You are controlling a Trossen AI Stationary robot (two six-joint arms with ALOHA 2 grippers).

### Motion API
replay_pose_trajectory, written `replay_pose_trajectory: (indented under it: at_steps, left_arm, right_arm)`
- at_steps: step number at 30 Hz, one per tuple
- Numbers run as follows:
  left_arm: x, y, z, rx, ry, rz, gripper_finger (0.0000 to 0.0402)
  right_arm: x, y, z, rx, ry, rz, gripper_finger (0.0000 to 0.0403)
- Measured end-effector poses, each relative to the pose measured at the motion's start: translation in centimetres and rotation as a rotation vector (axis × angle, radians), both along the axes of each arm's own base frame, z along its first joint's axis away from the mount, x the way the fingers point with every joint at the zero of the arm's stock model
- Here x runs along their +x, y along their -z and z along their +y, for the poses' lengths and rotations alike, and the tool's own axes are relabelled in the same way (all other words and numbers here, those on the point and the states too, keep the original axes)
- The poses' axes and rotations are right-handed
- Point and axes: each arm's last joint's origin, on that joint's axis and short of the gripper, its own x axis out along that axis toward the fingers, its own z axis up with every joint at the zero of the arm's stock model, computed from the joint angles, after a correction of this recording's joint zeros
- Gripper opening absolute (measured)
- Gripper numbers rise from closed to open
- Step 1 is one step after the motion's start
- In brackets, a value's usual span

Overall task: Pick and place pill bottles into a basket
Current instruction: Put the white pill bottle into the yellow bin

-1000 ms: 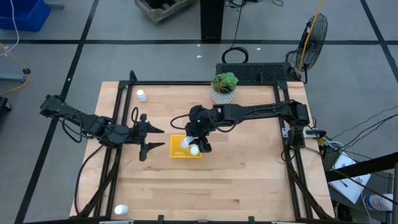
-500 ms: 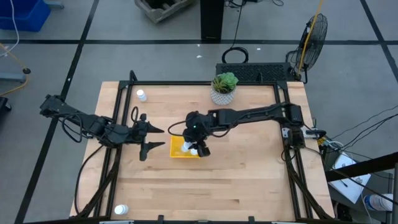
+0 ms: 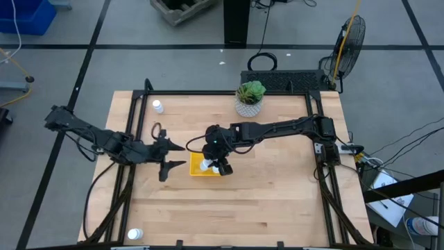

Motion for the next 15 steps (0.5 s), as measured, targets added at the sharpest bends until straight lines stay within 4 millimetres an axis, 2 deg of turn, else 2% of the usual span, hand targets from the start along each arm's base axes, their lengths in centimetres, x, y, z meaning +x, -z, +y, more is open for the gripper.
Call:
replay_pose_trajectory:
  at_steps: [5,10,15]
  left_arm:
    - [1.9,2.0,-0.2,0.017,-0.014,0.114,0.0239]
    - [3.5,3.2,-0.2,-0.001,0.010,0.153,0.0239]
    - [4.7,3.7,-0.4,-0.032,0.112,0.156,0.0239]
  right_arm:
    - [0.1,-1.6,0.7,0.008,-0.009,-0.010,0.0153]
    - [0.1,-3.3,1.6,0.016,-0.022,-0.002,0.0153]
    - [-0.1,-3.5,2.5,0.016,-0.040,0.021,0.0153]
